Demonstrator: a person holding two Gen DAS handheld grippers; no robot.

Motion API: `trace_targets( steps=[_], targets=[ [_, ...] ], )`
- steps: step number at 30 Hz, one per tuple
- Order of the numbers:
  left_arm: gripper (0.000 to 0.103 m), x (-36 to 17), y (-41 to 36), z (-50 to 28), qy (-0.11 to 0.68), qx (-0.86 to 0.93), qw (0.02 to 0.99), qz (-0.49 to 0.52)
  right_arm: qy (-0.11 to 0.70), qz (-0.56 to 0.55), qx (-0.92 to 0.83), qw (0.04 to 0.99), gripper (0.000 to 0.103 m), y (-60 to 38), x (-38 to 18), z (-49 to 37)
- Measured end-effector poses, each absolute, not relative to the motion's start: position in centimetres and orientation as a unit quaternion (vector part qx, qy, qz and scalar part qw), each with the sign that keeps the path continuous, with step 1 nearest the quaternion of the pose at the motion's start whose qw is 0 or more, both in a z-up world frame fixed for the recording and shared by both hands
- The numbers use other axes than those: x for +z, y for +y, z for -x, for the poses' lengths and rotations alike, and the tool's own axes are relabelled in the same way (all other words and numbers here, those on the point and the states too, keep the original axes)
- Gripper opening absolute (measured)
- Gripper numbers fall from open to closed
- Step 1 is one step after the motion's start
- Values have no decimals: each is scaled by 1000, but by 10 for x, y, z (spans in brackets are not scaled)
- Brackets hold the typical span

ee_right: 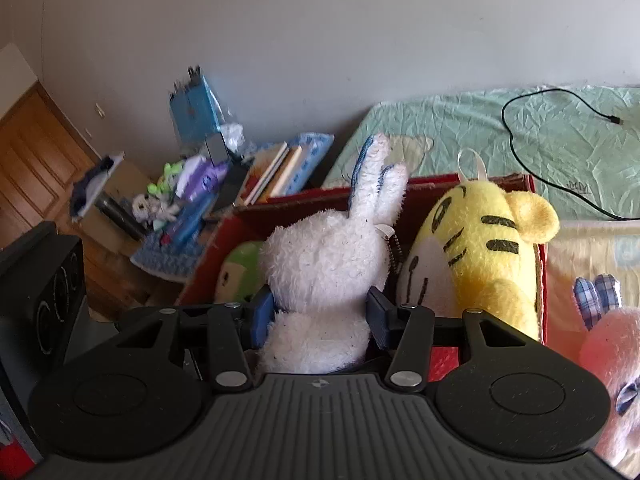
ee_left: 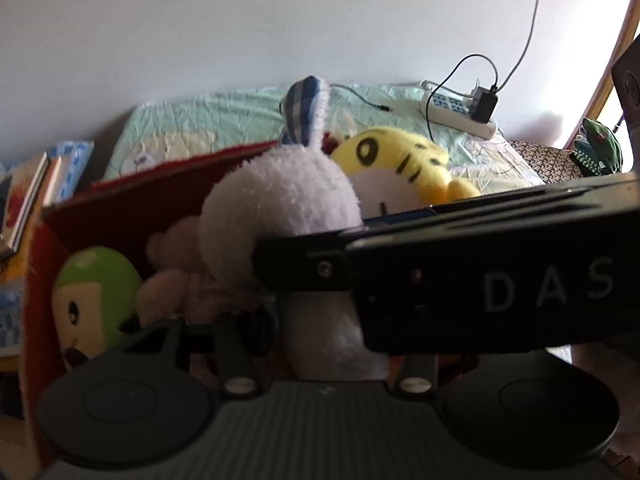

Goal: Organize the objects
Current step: 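Lower the white bunny plush into the red box beside the tiger plush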

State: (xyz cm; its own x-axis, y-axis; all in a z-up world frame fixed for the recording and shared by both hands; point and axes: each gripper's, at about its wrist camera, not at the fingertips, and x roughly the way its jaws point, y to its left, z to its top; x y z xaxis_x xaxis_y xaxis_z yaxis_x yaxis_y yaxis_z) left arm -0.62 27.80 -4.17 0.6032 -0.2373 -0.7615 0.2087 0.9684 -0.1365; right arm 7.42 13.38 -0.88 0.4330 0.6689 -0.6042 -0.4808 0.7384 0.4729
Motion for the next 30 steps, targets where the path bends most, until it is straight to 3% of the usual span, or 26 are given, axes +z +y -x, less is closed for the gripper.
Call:
trace_targets(
  steps=[15, 24, 30],
  targets=[
    [49, -61, 276, -8, 470, -106, 875, 39, 431, -75, 349, 829, 53, 144, -27, -87],
    [53, -61, 275, -9, 473, -96, 875, 36, 421, -111, 328, 838, 55, 131, -21, -81],
    [56, -60, 271, -9, 478, -86, 874, 29, 418, -137, 310, 843, 45, 126, -22, -79]
  ],
)
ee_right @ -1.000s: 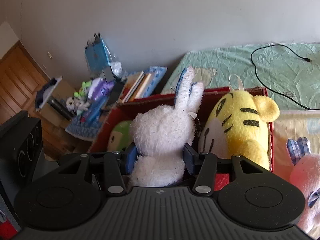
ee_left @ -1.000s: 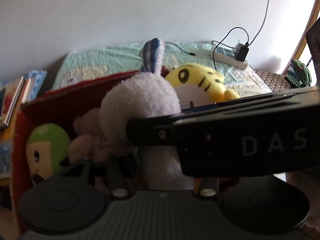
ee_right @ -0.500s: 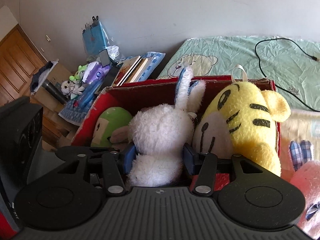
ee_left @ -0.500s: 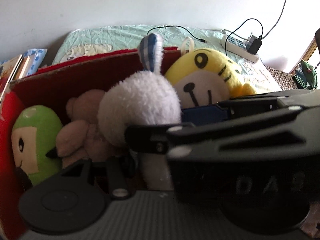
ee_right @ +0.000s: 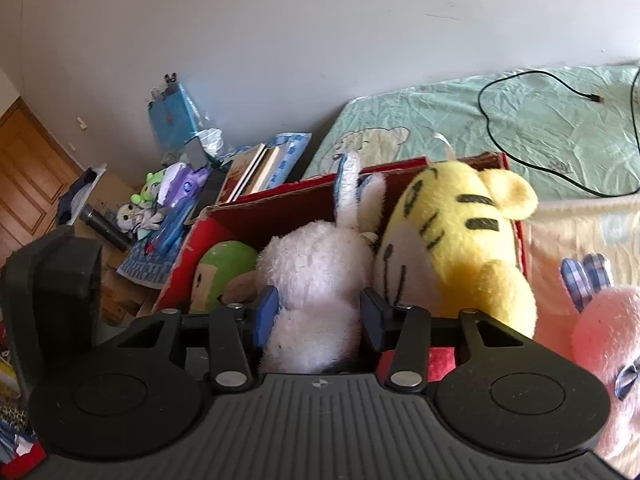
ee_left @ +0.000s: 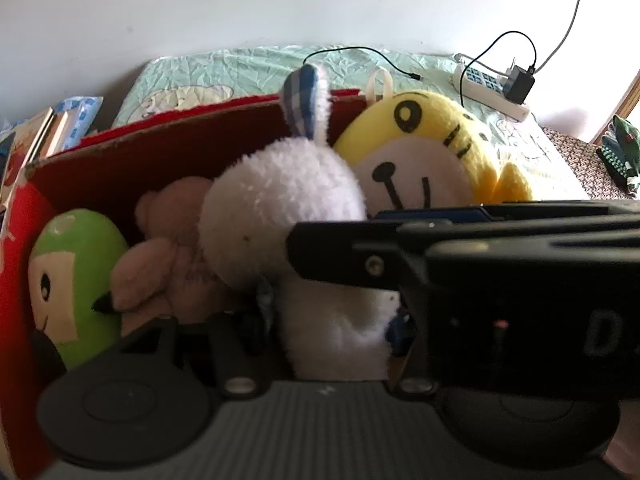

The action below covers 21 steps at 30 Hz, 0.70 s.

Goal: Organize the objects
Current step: 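Lower the white bunny plush into the red box beside the tiger plush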

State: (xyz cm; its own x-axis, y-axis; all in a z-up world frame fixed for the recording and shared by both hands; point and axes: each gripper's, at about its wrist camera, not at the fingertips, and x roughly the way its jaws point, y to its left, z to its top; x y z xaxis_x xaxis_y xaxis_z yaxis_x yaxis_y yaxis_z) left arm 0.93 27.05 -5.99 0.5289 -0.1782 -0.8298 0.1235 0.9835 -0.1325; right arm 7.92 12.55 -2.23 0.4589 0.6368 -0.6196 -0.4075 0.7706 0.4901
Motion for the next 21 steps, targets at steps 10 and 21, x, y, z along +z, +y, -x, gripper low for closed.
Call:
trace_targets(
  steps=[10, 21],
  targets=[
    [64, -60, 264, -10, 486, -70, 871, 11, 415, -154, 299, 846, 41, 121, -34, -73],
    [69, -61, 249, -9, 489, -45, 871, -29, 409, -169, 300, 845, 39, 117, -40, -70]
  ],
)
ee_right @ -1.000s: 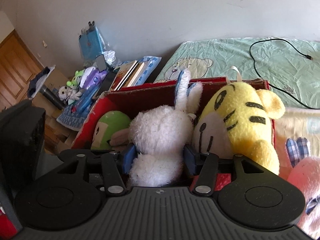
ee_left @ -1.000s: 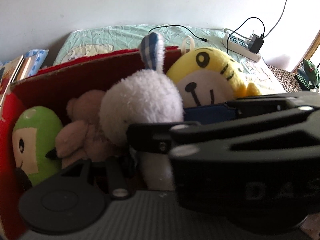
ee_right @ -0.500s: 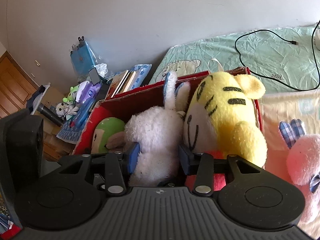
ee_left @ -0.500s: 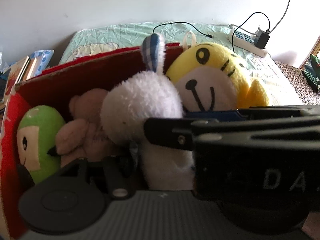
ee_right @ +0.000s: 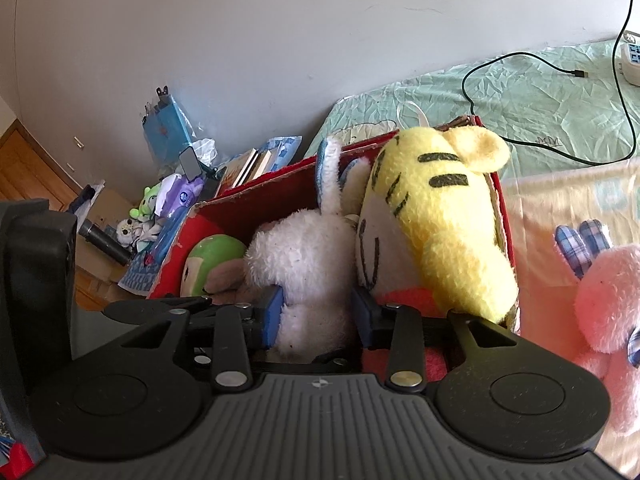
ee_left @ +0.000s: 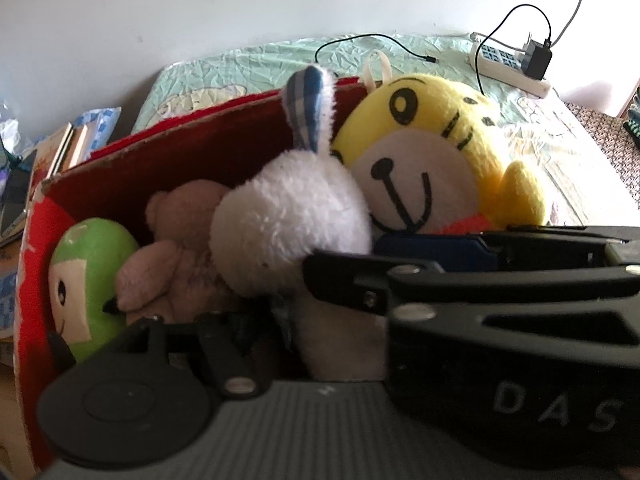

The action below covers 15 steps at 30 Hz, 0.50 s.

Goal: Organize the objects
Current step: 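Lower the white bunny plush into the red box beside the tiger plush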

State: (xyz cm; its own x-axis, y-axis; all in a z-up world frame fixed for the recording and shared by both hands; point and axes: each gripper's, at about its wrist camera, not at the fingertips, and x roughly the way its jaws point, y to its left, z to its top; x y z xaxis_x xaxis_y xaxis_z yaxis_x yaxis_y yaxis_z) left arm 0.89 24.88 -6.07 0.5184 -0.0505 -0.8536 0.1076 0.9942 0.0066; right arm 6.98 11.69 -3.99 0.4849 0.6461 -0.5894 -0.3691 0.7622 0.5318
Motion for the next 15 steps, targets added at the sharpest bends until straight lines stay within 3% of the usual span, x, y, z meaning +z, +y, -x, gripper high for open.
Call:
trace_targets(
  steps=[15],
  targets=[
    [69, -57, 247, -4, 482, -32, 875, -30, 414, -219, 290, 834, 39, 105, -35, -66]
  ],
)
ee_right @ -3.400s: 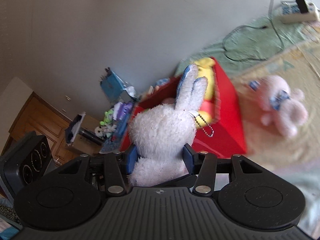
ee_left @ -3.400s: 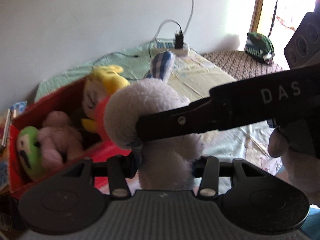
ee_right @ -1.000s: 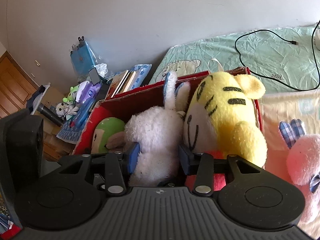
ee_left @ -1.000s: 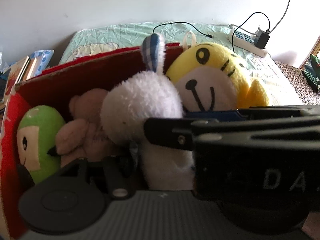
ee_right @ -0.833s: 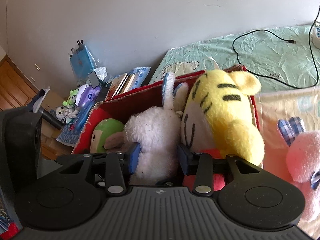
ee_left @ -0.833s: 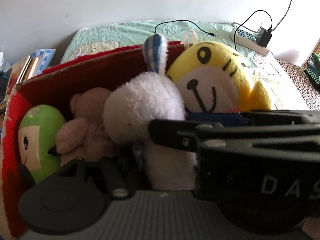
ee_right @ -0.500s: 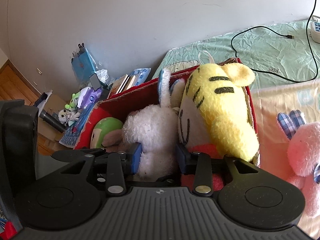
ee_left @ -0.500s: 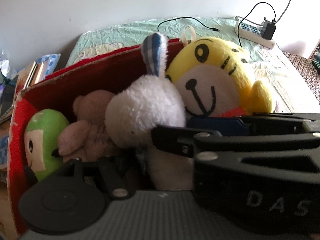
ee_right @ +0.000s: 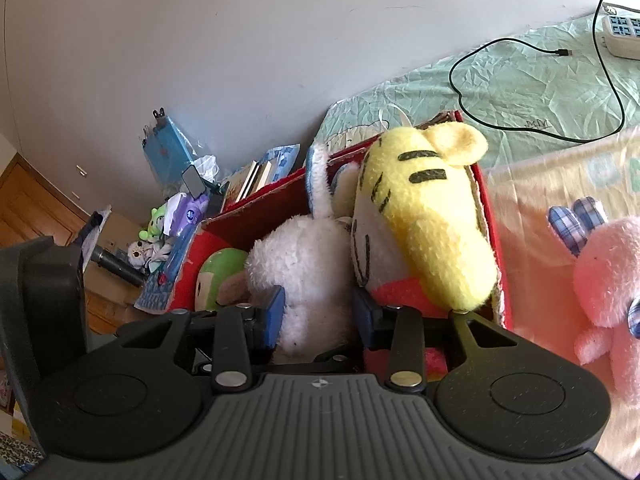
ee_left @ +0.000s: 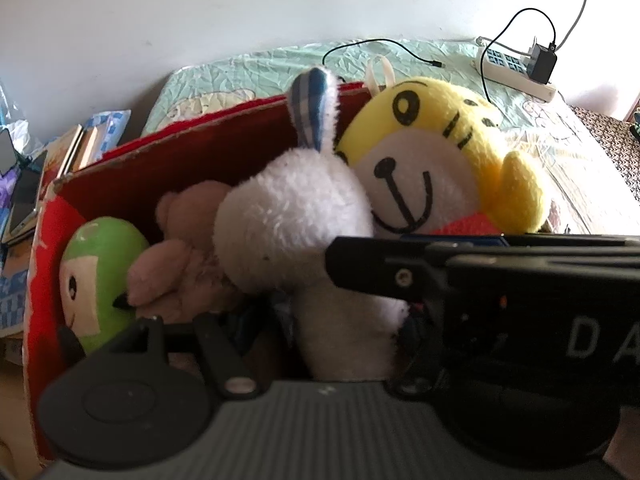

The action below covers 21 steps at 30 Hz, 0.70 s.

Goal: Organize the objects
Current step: 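Lower the white bunny plush into the red box beside the tiger plush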

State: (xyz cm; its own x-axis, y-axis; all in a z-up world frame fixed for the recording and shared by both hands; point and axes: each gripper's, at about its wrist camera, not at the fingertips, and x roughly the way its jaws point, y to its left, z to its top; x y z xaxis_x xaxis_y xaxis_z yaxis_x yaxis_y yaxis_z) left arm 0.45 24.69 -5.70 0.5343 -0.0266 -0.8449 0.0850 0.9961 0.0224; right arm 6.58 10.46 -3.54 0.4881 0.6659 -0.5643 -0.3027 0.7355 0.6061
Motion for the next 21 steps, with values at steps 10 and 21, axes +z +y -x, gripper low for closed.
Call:
trace_targets(
  steps=[10, 21],
  targets=[
    [76, -53, 249, 1, 474, -21, 880, -23, 410, -215, 284, 840, 39, 103, -34, -61],
    [91, -40, 255, 19, 450, -11, 893, -23, 404, -220, 276, 844, 39, 97, -30, -50]
  ],
)
